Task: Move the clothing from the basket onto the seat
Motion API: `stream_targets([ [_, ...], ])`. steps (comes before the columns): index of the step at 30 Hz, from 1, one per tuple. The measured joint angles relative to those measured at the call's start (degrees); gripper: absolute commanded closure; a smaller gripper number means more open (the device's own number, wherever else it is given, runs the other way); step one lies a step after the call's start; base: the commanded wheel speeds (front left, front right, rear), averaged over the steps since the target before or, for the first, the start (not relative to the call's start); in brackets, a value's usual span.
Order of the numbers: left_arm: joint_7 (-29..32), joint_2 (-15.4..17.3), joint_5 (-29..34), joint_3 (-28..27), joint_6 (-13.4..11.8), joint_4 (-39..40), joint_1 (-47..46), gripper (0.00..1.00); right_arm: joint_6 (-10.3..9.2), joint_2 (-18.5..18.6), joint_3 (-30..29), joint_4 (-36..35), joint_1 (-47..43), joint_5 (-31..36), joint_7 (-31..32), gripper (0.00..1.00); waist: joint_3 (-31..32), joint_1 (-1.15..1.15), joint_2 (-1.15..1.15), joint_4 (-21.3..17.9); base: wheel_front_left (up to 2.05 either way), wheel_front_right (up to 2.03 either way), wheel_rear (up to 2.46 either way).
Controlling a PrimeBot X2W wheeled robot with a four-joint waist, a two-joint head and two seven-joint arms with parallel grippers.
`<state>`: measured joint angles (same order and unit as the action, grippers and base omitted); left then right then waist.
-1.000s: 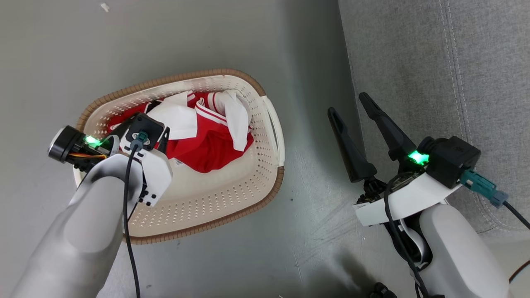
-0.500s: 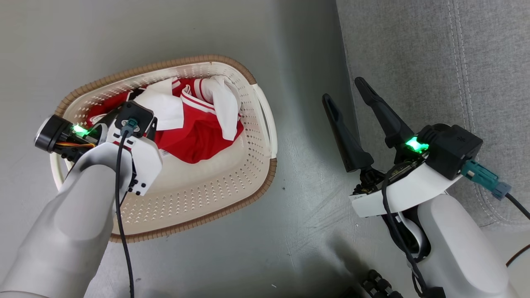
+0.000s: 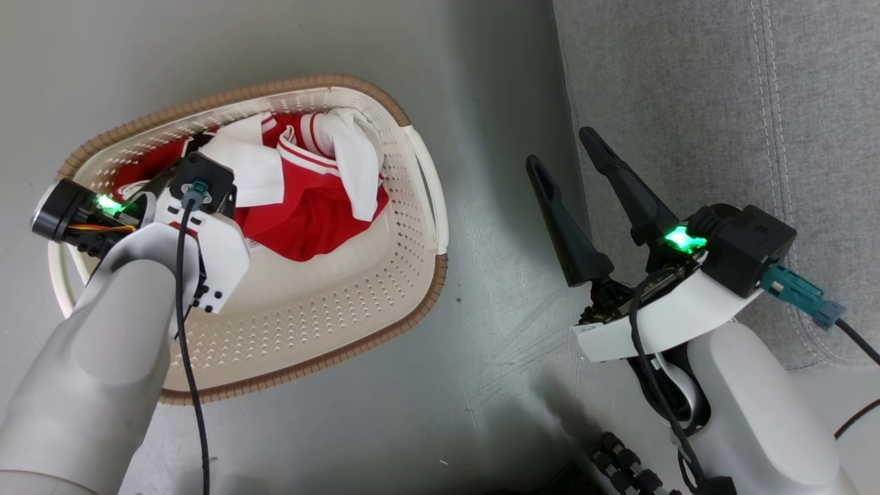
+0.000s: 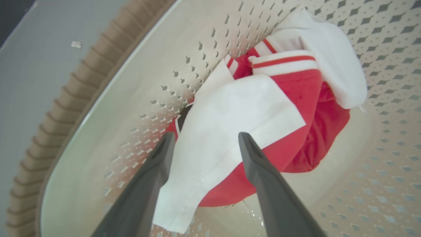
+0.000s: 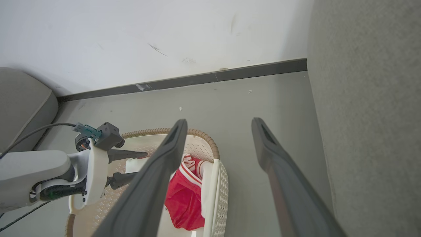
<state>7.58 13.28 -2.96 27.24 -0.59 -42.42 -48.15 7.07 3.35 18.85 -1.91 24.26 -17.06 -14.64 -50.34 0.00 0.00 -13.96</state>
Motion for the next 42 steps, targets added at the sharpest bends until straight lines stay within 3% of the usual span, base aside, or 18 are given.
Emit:
stream_targets([
  [31, 0.4, 0.6, 0.1, -0.3, 0.0, -3.0, -3.2, 0.0, 0.0, -0.2, 0.4, -1.0, 0.9, -2.1, 0.0, 0.0, -4.2, 0.0, 0.0, -2.0, 0.0, 0.0, 0.0],
  [32, 0.3, 0.6, 0.1, -0.3, 0.0, -3.2, -3.2, 0.31, 0.0, -0.2, 0.4, -1.0, 1.0, -2.2, 0.0, 0.0, -4.2, 0.0, 0.0, -2.0, 0.0, 0.0, 0.0],
  [33, 0.3, 0.5, 0.1, -0.3, 0.0, -3.3, -3.2, 0.47, 0.0, -0.2, 0.4, -1.0, 1.0, -2.2, 0.0, 0.0, -4.2, 0.0, 0.0, -2.0, 0.0, 0.0, 0.0],
  [36, -0.1, 0.5, 0.1, -0.2, 0.0, -3.5, -3.2, 0.78, 0.0, -0.2, 0.3, -1.1, 1.3, -2.4, 0.0, 0.0, -4.2, 0.0, 0.0, -2.0, 0.0, 0.0, 0.0],
  [37, -0.1, 0.5, 0.1, -0.1, 0.0, -3.6, -3.2, 1.0, 0.0, -0.2, 0.3, -1.1, 1.5, -2.5, 0.0, 0.0, -4.2, 0.0, 0.0, -2.0, 0.0, 0.0, 0.0],
  [42, -0.8, 0.1, 0.1, 0.0, 0.3, -4.2, -3.5, 1.0, 0.0, -0.2, 0.2, -1.1, 2.0, -2.6, 0.0, 0.0, -4.2, 0.0, 0.0, -2.0, 0.0, 0.0, 0.0],
])
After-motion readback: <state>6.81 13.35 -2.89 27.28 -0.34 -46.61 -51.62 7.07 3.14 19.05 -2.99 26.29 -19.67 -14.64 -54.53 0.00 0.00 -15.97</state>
